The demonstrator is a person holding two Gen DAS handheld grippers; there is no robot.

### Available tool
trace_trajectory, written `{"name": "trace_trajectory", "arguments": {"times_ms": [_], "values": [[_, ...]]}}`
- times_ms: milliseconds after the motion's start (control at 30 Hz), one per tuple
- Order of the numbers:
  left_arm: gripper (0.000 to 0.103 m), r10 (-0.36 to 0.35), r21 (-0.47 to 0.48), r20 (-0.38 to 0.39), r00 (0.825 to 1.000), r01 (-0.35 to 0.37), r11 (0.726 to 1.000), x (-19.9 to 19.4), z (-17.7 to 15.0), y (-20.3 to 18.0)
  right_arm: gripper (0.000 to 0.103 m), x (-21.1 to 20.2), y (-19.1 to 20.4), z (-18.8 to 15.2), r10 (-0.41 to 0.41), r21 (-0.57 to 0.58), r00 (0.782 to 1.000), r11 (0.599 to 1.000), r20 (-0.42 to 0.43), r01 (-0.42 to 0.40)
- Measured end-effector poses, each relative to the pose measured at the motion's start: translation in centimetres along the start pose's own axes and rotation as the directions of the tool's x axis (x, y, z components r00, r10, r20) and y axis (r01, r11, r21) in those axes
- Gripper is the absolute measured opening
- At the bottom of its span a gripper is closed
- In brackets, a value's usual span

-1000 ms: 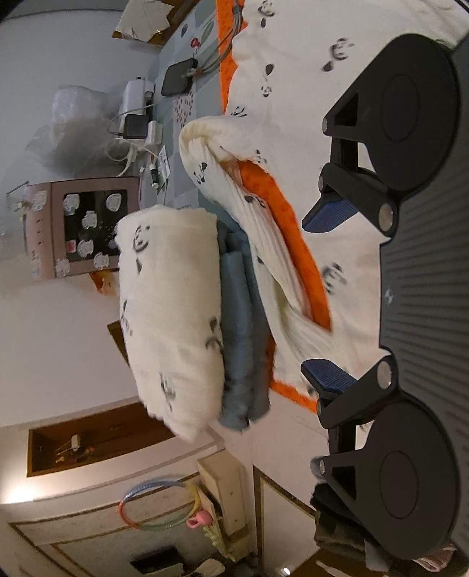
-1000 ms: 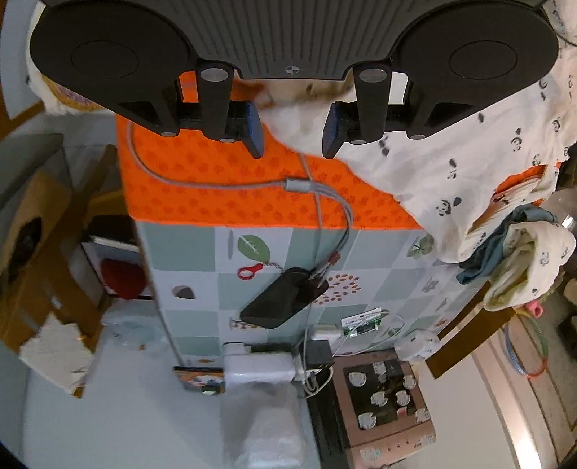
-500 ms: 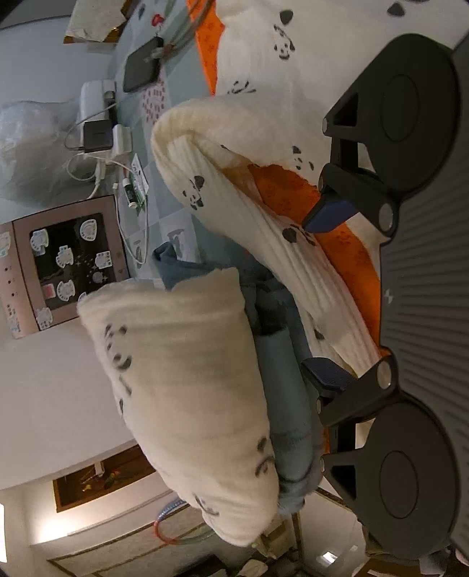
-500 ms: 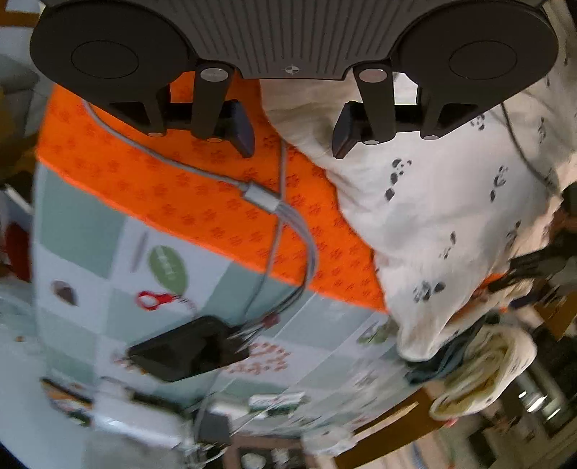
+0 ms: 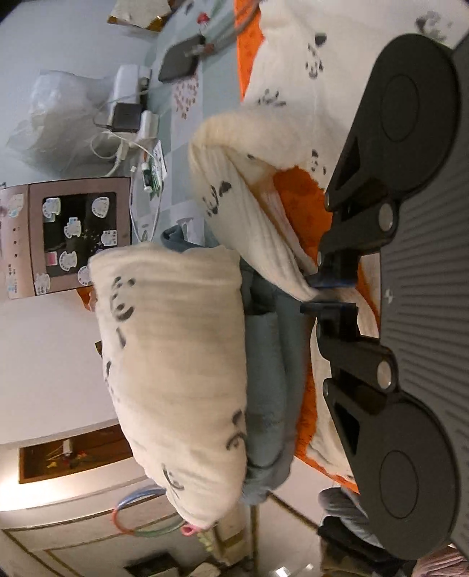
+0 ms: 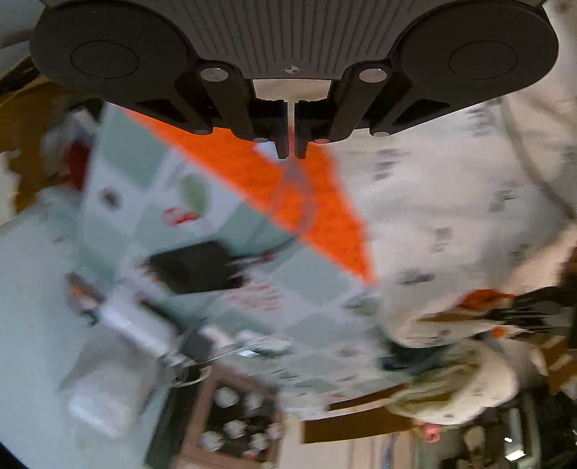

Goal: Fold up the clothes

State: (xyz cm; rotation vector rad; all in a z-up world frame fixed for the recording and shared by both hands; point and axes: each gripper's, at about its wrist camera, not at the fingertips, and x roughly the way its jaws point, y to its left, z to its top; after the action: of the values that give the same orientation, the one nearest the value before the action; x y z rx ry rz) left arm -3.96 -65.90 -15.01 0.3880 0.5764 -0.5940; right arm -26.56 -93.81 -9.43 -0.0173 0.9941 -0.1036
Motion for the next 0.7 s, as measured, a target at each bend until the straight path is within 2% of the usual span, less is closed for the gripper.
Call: {"name": "trace_trajectory", "arguments": {"times_ms": [133, 200, 267, 300, 367, 433, 500, 567, 633, 700], "values": [[0.007, -0.035, -0.009, 0.018, 0.999, 0.035, 0.999, -3.2, 0.0, 0.8, 0.008, -0.5, -0.7, -1.7, -0.041, 0.055, 0.999, 0.998, -0.012, 0.041], [0.007, -0.057, -0.017, 0.030, 0.998, 0.057, 0.998, -5.0, 0.3, 1.2, 0.017, -0.6, -2.4, -2.2, -0.054, 0.136, 0.998, 0.989, -0.011, 0.055], [0.007, -0.079, -0.022, 0.046, 0.996, 0.080, 0.997, -6.9, 0.9, 1.5, 0.021, -0.5, -4.0, -2.4, -0.055, 0.214, 0.998, 0.975, -0.009, 0.056], [0.007, -0.090, -0.023, 0.055, 0.994, 0.092, 0.996, -7.9, 1.2, 1.6, 0.023, -0.3, -4.5, -2.3, -0.046, 0.236, 0.999, 0.971, -0.008, 0.047], [0.007, -0.119, -0.022, 0.074, 0.990, 0.121, 0.992, -10.2, 1.8, 1.8, 0.035, 0.2, -5.4, -2.3, -0.031, 0.270, 0.999, 0.962, -0.006, 0.032], [0.007, -0.160, -0.014, 0.094, 0.983, 0.162, 0.987, -13.0, 2.3, 2.0, 0.037, 0.6, -5.1, -1.8, -0.021, 0.278, 1.000, 0.961, 0.000, 0.020], [0.007, -0.208, 0.004, 0.107, 0.972, 0.209, 0.978, -15.6, 2.7, 1.8, 0.038, 0.6, -4.3, -1.0, 0.004, 0.291, 1.000, 0.957, 0.026, -0.012], [0.007, -0.261, 0.037, 0.107, 0.960, 0.258, 0.965, -18.2, 2.5, 1.2, 0.041, 0.1, -3.1, -0.2, 0.053, 0.321, 0.995, 0.944, 0.083, -0.077], [0.007, -0.309, 0.060, 0.094, 0.946, 0.304, 0.951, -20.4, 2.0, 0.6, 0.047, -0.6, -1.6, 0.4, 0.118, 0.383, 0.983, 0.909, 0.143, -0.164], [0.007, -0.352, 0.093, 0.085, 0.932, 0.344, 0.934, -22.3, 1.1, -0.3, 0.055, -1.2, -0.1, 0.6, 0.191, 0.460, 0.961, 0.848, 0.199, -0.263]]}}
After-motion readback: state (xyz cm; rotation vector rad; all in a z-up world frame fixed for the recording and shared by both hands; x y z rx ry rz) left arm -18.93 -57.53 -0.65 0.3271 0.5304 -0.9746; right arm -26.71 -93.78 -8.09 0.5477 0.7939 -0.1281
